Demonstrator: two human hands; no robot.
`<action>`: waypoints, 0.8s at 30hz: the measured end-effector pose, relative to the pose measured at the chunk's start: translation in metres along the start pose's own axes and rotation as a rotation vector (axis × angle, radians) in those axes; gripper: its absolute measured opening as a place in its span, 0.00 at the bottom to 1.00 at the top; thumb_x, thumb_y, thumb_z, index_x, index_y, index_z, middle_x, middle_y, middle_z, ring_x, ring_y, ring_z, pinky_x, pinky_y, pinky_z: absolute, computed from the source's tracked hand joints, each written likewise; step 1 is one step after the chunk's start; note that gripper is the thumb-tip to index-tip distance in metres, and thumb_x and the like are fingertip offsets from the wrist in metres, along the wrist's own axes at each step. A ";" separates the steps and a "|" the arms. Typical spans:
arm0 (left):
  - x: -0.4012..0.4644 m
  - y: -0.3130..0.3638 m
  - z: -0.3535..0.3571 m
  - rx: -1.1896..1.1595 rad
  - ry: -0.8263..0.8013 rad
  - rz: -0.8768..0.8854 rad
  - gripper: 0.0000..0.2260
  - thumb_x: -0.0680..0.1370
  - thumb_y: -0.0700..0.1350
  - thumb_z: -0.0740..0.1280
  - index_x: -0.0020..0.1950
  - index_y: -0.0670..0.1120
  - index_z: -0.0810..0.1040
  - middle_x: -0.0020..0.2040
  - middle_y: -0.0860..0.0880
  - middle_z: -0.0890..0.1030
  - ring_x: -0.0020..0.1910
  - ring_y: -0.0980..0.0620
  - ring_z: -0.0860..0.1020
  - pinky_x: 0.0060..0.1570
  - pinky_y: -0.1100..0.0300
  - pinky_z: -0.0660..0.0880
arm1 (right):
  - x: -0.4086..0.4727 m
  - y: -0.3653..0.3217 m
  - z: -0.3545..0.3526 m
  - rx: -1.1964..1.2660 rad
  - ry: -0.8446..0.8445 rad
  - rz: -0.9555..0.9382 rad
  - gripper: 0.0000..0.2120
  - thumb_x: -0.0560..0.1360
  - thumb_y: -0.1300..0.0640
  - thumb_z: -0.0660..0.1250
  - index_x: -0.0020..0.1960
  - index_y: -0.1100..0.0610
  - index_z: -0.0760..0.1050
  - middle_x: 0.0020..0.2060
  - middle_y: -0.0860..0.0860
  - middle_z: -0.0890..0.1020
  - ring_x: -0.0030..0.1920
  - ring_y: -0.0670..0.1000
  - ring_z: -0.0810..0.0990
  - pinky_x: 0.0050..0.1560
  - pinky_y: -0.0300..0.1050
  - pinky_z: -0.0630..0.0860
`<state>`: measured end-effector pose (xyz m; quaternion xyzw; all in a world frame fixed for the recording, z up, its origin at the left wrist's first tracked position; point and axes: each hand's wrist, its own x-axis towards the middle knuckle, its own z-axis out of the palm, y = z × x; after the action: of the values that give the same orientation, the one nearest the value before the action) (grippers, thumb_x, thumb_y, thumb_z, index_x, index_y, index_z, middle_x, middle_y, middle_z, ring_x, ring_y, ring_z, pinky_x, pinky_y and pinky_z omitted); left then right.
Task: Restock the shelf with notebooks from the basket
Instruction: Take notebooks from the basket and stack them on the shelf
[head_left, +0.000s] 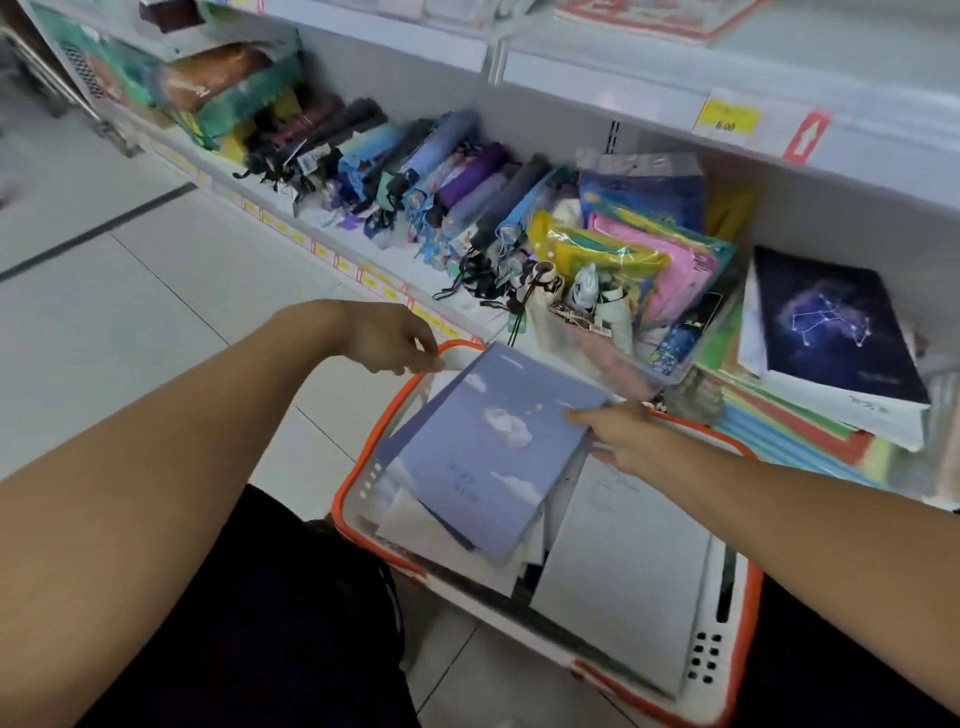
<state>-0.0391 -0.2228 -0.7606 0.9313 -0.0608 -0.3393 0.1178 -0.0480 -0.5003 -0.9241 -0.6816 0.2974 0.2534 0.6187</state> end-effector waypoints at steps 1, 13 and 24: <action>0.002 0.006 0.001 -0.005 0.012 0.024 0.21 0.78 0.61 0.64 0.66 0.51 0.75 0.54 0.53 0.80 0.52 0.53 0.79 0.52 0.57 0.76 | -0.002 -0.004 0.004 0.052 -0.020 -0.014 0.17 0.75 0.63 0.73 0.63 0.62 0.77 0.59 0.56 0.83 0.50 0.54 0.82 0.45 0.47 0.77; 0.017 -0.006 -0.011 -0.881 -0.088 0.019 0.36 0.64 0.62 0.77 0.68 0.48 0.75 0.64 0.48 0.80 0.60 0.48 0.81 0.54 0.52 0.80 | -0.053 -0.103 -0.033 0.490 -0.423 -0.388 0.13 0.80 0.62 0.64 0.63 0.54 0.76 0.49 0.51 0.87 0.44 0.49 0.87 0.43 0.44 0.84; 0.006 0.003 -0.031 -0.811 0.405 -0.129 0.16 0.75 0.50 0.73 0.56 0.42 0.78 0.44 0.44 0.85 0.37 0.43 0.85 0.36 0.49 0.82 | 0.009 0.027 -0.038 -1.267 -0.208 -0.522 0.47 0.69 0.48 0.79 0.80 0.55 0.58 0.77 0.55 0.62 0.77 0.56 0.61 0.74 0.47 0.61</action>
<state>-0.0145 -0.2211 -0.7404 0.8594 0.1593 -0.1534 0.4609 -0.0622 -0.5407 -0.9447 -0.9330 -0.1425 0.2849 0.1675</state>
